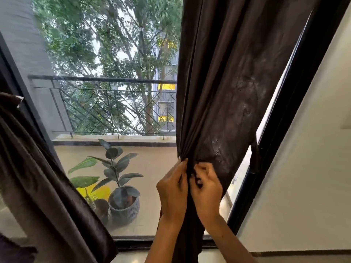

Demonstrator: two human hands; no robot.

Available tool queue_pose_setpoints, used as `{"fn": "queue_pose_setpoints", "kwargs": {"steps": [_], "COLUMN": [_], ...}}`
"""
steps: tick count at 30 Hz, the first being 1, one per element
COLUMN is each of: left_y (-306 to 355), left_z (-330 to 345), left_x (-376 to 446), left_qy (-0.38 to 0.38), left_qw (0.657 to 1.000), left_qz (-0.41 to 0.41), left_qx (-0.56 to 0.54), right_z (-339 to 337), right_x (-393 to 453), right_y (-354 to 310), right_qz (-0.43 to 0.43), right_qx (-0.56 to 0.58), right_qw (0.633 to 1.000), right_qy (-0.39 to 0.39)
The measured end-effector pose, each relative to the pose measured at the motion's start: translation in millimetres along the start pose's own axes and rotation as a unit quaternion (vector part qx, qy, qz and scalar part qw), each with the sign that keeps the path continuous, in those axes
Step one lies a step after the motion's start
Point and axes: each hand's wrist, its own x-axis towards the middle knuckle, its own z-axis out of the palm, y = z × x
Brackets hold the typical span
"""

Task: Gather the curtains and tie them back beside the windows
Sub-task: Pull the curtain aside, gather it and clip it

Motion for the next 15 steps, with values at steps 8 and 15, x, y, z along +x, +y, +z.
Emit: {"fn": "queue_pose_setpoints", "kwargs": {"steps": [8,15], "left_y": [2,6], "left_z": [2,-1], "left_x": [4,5], "left_qy": [0.003,-0.010], "left_qw": [0.999,0.999], "left_qz": [-0.030,-0.037], "left_qx": [-0.022,0.007], "right_z": [-3,-15], "right_x": [4,40], "right_y": [10,23], "right_qz": [-0.004,0.164], "right_qx": [0.033,0.131], "right_qw": [0.993,0.978], "right_qy": [-0.110,-0.008]}}
